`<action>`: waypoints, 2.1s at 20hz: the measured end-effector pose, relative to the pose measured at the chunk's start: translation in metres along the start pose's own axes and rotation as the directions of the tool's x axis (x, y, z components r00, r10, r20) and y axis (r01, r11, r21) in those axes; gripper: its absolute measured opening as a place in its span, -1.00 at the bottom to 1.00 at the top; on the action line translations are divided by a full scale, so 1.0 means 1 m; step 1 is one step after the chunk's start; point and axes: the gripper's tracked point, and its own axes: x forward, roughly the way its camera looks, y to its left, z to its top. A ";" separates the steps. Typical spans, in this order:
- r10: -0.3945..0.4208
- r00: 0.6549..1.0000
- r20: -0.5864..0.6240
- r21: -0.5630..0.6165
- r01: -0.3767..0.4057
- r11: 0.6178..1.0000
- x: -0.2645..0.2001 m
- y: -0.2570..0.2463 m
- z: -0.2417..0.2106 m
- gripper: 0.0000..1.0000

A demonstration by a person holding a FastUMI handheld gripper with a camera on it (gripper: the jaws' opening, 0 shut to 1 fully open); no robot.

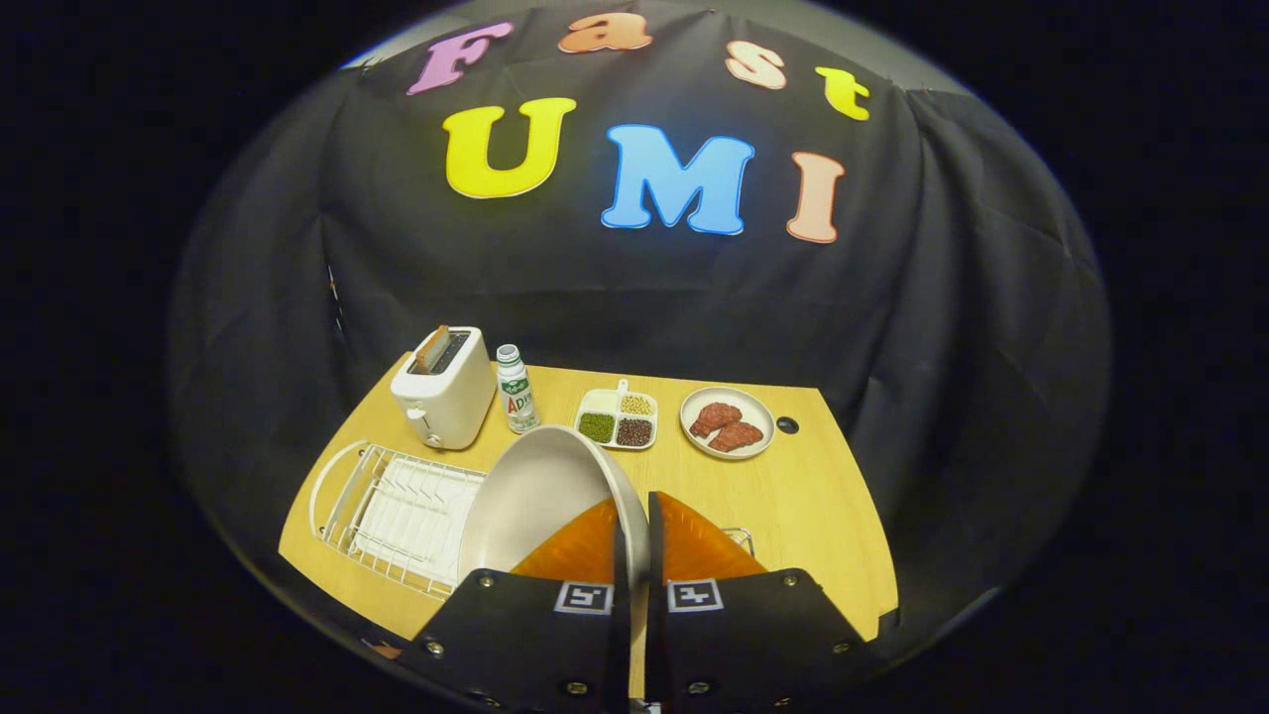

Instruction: Take the plate from the dish rack, then take the spoon from the basket and place it into the plate.

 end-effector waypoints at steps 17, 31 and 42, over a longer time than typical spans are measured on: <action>0.180 0.984 -0.004 0.313 -0.170 0.934 0.018 -0.118 -0.213 -0.89; 0.172 0.981 -0.092 0.302 -0.137 0.944 0.088 -0.142 -0.302 -0.75; 0.143 0.948 0.284 0.056 -0.165 0.985 0.039 -0.170 -0.194 -0.43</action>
